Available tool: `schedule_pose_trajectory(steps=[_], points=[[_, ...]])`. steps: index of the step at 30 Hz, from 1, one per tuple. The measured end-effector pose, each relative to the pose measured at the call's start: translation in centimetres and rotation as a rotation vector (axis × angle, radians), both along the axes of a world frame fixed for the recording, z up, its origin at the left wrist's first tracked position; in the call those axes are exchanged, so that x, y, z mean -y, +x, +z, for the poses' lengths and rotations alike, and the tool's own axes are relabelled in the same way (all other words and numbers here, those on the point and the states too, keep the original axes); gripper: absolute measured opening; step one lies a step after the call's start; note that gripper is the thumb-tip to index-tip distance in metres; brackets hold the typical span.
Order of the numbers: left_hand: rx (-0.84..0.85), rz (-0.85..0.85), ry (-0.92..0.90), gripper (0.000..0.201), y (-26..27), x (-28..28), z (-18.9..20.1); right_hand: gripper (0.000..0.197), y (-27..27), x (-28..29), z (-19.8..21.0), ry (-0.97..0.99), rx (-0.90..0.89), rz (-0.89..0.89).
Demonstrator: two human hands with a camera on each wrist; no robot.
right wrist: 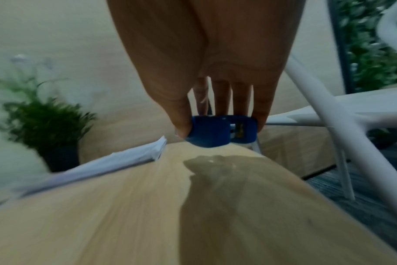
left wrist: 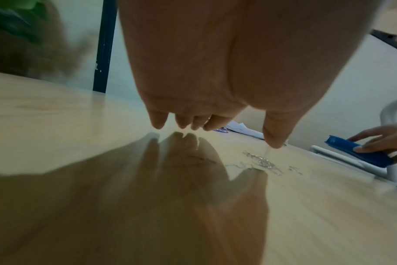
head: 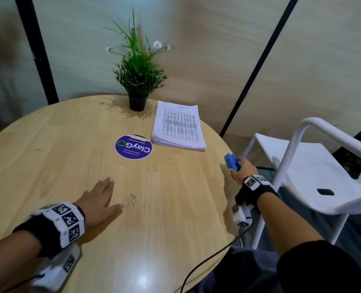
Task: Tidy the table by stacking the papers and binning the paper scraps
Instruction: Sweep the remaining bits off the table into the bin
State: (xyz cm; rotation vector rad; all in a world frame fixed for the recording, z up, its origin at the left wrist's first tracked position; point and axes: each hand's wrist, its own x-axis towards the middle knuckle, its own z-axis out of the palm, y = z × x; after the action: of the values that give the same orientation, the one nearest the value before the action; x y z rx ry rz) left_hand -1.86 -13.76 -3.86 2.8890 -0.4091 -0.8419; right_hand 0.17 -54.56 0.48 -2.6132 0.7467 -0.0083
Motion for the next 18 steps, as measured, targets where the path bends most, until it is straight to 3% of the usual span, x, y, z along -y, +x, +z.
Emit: schedule_pose_trajectory(steps=[3, 8, 13, 15, 18], points=[[-0.048, -0.003, 0.005, 0.079, 0.1, 0.5, 0.1, 0.053, 0.0, -1.9, -1.7, -0.063, -0.094, 0.142], [-0.051, -0.005, -0.001, 0.077, -0.3, 0.9, 0.5, 0.055, 2.1, -5.9, -2.8, -0.086, -0.083, 0.341], [-0.082, -0.085, 0.032, 0.085, -1.5, 1.5, 0.8, 0.053, 3.0, -9.3, -2.0, -0.292, -0.207, 0.346], [-0.071, -0.130, 0.073, 0.090, -1.9, 1.7, 0.7, 0.047, 1.9, -11.5, -1.9, -0.391, -0.104, 0.407], [-0.058, -0.156, 0.082, 0.105, -2.3, 1.6, 0.6, 0.045, -0.8, -15.7, -2.6, -0.423, 0.063, 0.702]])
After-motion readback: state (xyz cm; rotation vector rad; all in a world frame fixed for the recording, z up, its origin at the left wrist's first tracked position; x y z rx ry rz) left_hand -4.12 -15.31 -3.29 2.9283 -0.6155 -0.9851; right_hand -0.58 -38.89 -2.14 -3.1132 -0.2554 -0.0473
